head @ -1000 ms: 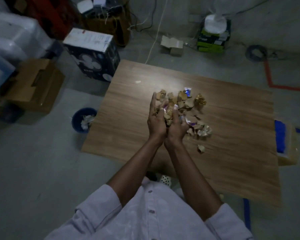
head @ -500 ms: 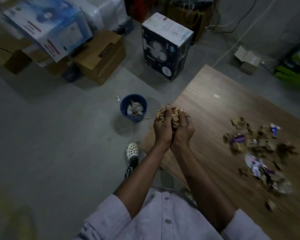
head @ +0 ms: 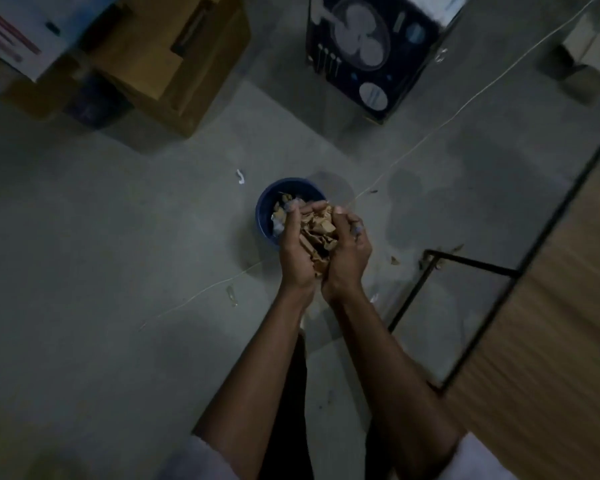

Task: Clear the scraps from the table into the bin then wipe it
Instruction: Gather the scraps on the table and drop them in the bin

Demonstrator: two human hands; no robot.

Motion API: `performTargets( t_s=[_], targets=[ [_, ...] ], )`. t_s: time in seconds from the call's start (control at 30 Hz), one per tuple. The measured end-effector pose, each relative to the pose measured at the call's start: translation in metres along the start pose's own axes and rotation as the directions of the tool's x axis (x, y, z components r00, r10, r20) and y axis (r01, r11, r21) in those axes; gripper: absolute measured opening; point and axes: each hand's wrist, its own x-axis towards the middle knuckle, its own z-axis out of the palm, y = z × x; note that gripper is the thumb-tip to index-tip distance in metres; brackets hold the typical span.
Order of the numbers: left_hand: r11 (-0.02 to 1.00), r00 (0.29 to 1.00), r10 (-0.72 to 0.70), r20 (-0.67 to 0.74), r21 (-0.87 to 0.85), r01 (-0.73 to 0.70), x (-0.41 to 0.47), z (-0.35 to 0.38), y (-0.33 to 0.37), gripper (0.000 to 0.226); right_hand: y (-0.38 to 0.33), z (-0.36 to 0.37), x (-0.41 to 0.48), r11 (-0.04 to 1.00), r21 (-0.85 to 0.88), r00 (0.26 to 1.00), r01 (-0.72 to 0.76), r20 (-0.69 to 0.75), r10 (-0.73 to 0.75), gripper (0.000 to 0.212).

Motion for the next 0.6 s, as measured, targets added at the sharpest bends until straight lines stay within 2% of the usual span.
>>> performTargets(
  t_s=[0.13,0.27,0.33,0.43,0.53,0.6],
  targets=[
    [0.991,0.99,-0.127,-0.056,0.045,0.13,0.106,-0.058,-0.038,0.049,0.084,0.022,0.093,0.991,-0.056,0.992,-0.12,-0.042,0.118,0.017],
    [0.962,0.978,-0.2,-0.058,0.178,0.207,0.2,-0.107,-0.081,0.044,0.151,0.033,0.183,0.971,-0.146,0.982,-0.189,-0.047,0.184,0.018],
    [0.944,0.97,-0.224,-0.09,0.226,0.239,0.241,-0.127,-0.105,0.039,0.176,0.034,0.22,0.959,-0.196,0.978,-0.206,-0.06,0.198,0.029],
    [0.914,0.958,-0.255,-0.129,0.291,0.282,0.29,-0.149,-0.133,0.042,0.205,0.034,0.268,0.928,-0.306,0.977,-0.214,-0.049,0.209,0.056],
    [0.901,0.96,-0.234,-0.153,0.337,0.274,0.314,-0.164,-0.146,0.06,0.219,0.028,0.293,0.89,-0.36,0.952,-0.279,0.019,0.306,0.088],
    [0.893,0.956,-0.212,-0.202,0.358,0.274,0.312,-0.164,-0.141,0.057,0.218,0.021,0.295,0.874,-0.341,0.92,-0.346,0.06,0.388,0.096]
  ],
)
